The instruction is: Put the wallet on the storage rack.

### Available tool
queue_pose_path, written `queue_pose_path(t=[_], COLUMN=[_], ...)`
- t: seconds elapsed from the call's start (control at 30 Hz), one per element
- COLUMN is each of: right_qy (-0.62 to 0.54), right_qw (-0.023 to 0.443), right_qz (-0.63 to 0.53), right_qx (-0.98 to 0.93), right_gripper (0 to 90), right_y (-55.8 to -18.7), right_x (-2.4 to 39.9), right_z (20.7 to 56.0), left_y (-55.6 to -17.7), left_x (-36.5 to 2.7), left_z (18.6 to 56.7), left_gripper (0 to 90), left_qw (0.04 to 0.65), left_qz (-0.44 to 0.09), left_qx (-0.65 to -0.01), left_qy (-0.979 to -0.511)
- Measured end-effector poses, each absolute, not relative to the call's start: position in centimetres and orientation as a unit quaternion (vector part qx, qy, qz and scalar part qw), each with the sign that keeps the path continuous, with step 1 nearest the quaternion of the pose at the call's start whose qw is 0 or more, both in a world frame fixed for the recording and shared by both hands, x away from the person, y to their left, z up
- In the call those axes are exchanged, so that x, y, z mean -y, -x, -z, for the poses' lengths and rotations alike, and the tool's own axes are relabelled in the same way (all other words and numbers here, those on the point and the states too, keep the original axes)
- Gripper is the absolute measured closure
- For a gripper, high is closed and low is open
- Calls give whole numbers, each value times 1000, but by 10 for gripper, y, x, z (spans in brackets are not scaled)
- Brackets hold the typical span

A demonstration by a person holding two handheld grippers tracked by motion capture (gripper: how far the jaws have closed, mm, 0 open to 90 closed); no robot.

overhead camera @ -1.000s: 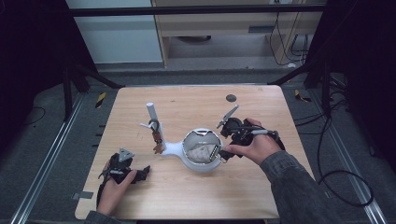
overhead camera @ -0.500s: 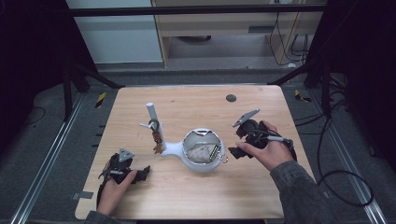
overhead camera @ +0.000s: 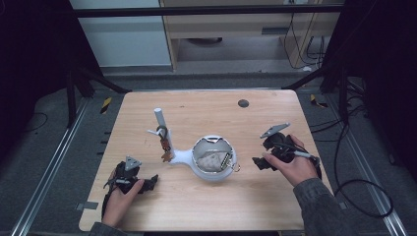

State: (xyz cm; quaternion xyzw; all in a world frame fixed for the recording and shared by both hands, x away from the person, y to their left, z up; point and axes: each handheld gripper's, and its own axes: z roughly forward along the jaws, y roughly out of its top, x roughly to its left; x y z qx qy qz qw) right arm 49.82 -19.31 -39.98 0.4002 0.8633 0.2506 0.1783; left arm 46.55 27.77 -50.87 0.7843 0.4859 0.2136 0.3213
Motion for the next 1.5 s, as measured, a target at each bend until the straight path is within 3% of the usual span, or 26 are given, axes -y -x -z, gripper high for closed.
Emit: queue_pose_path(t=[0.73,1.5], right_qy=[-457,-479], right_qw=[168,173], right_qz=[-247,-286], right_qx=[-838,-812], right_gripper=[98,51], right_y=[-497,-486], right_x=[218,229], right_z=[461,484], left_y=[-466,-466], left_x=[-278,-278], left_z=[509,509], left_gripper=[0,0], left_qw=[321,321], left_qz=[-213,-213], left_qx=[-486,-486], left_qy=[-785,-785])
